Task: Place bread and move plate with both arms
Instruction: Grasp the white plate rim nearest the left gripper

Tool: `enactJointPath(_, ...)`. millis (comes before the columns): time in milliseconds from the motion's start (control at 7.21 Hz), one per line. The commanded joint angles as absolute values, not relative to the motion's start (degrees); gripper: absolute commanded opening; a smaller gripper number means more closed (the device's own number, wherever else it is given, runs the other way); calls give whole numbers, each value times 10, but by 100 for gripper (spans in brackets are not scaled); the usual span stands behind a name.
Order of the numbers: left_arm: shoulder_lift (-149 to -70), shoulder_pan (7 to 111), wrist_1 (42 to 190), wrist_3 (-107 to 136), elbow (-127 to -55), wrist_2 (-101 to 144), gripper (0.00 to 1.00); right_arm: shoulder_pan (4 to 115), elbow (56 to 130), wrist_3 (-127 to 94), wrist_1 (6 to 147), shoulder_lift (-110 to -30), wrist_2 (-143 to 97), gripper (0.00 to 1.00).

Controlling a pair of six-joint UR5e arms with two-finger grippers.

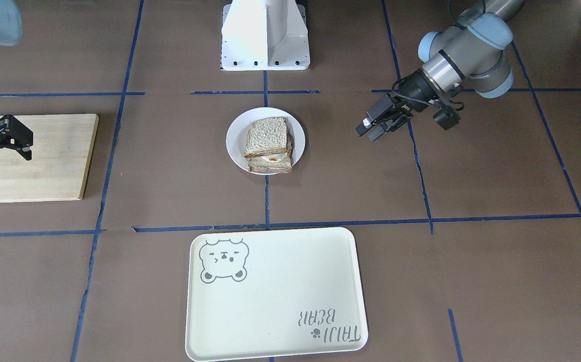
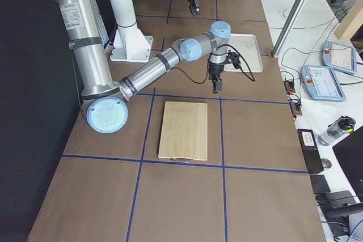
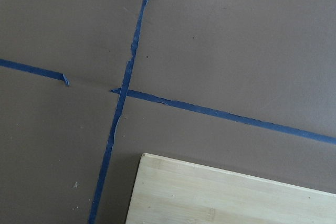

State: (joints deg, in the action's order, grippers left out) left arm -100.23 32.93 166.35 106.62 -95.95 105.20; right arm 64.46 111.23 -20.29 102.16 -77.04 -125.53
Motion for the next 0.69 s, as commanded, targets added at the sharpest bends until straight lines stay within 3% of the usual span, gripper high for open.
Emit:
enactJointPath(0,-1059,283,1660,1065,-918,1041,53,664,1106,-172,1019,-787,-1279,100)
enactJointPath(139,-1066,266,1660,1064,-903,1039,48,668,1100,-171,1018,-787,-1279,100)
enactJointPath(555,-1099,246,1660,1063,-858,1026,45,671,1095,-172,1018,-787,-1292,100)
